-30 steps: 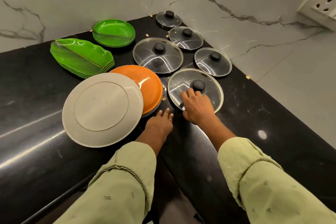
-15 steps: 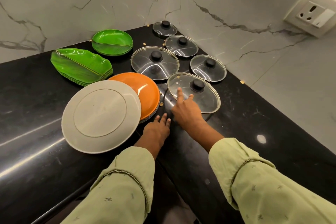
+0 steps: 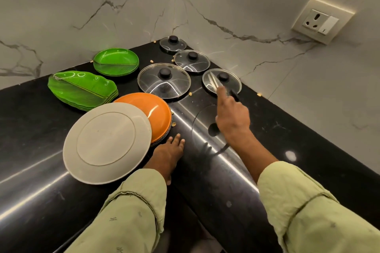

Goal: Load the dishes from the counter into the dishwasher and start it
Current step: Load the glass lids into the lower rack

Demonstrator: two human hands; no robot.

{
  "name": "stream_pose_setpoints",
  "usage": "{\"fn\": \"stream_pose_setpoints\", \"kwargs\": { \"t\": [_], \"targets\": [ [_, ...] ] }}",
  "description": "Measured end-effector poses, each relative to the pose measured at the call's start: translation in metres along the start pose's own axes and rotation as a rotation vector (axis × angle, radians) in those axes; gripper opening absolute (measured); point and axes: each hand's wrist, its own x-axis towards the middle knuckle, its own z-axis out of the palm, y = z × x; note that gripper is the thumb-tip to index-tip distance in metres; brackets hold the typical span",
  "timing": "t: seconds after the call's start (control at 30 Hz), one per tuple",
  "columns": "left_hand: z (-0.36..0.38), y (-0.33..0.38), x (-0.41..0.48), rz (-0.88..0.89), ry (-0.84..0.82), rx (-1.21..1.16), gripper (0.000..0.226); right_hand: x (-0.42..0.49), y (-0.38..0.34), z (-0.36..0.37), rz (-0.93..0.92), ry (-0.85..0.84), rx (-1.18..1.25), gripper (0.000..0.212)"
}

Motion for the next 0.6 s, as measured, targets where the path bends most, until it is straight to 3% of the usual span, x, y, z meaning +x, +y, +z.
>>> {"fn": "stream_pose_setpoints", "kwargs": {
  "t": [0.1,0.23,0.3,0.43,0.6],
  "targets": [
    [0.003,0.000,-0.001,-0.004,0.028,-0.020,0.147,-0.010,0.021,-0.010,0.300,0.052,0.303,0.069],
    [0.006,-0.002,-0.005,0.007,0.048,-0.060,0.144,-0.042,0.037,-0.010,0.536,0.083,0.517,0.024],
    [0.007,-0.005,-0.009,0.018,0.059,-0.096,0.138,-0.052,0.049,0.000,0.703,0.126,0.724,0.021],
    [0.020,-0.007,-0.022,0.046,0.150,-0.104,0.124,-0.089,0.064,0.024,1.030,0.146,1.360,0.014],
    [0.052,-0.005,-0.044,0.082,0.327,-0.185,0.101,-0.137,0.043,0.042,1.156,0.173,1.647,0.013]
  ]
}}
